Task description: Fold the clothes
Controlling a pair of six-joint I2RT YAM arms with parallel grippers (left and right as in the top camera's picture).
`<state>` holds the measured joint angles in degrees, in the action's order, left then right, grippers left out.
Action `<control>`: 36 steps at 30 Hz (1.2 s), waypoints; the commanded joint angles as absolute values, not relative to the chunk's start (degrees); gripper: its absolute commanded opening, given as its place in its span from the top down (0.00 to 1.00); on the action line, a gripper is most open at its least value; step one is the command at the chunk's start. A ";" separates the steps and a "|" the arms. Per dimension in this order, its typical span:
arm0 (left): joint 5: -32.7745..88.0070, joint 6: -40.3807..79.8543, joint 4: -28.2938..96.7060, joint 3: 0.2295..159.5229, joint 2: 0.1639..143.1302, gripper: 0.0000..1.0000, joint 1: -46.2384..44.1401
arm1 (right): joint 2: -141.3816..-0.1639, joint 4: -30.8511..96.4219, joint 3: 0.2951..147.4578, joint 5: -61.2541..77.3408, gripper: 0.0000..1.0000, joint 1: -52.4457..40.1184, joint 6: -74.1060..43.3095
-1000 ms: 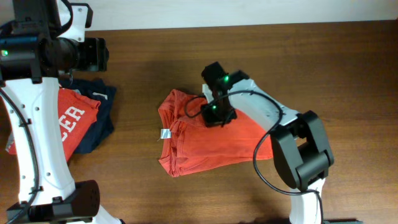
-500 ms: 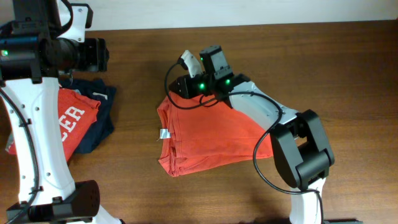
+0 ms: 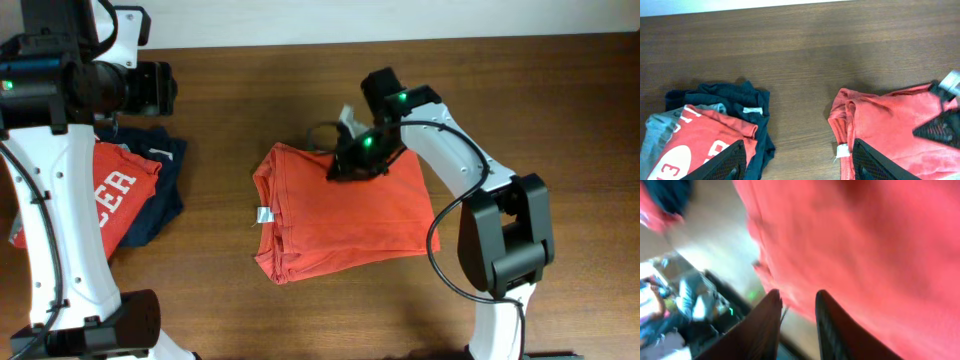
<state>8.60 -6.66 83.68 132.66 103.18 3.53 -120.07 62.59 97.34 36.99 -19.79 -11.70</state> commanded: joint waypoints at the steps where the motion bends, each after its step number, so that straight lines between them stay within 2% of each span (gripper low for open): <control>1: 12.10 -7.22 83.11 133.21 103.37 0.32 3.75 | -118.34 63.64 97.25 29.93 0.73 -23.70 -7.03; 13: 19.88 -7.22 83.48 133.16 112.27 0.32 3.75 | -120.44 56.01 86.50 27.20 0.73 -38.41 -7.90; 16: 23.20 -7.25 83.37 133.16 115.04 0.33 3.46 | -120.05 57.32 86.17 31.09 0.72 -40.47 -1.89; 19: 24.10 -7.44 83.44 133.16 117.75 0.33 1.72 | -117.27 58.30 86.26 31.81 0.72 -41.23 1.98; 25: 24.14 -8.73 83.40 133.16 123.24 0.42 -5.10 | -105.47 56.73 86.61 22.96 0.72 -37.28 -1.19; 28: 23.70 -8.67 83.40 133.14 125.82 0.42 -8.27 | -100.51 57.10 86.59 18.59 0.48 -31.00 -7.01; 31: 22.50 -8.25 83.37 133.12 128.51 0.42 -10.61 | -98.06 59.05 86.59 20.58 0.37 -21.98 -7.94; 32: 22.50 -8.25 83.42 133.12 129.56 0.42 -11.40 | -98.06 60.05 86.59 21.34 0.36 -18.59 -7.94; 36: 21.93 -8.25 83.85 133.10 134.10 0.53 -13.78 | -100.01 61.82 86.41 23.83 0.27 -8.36 -3.95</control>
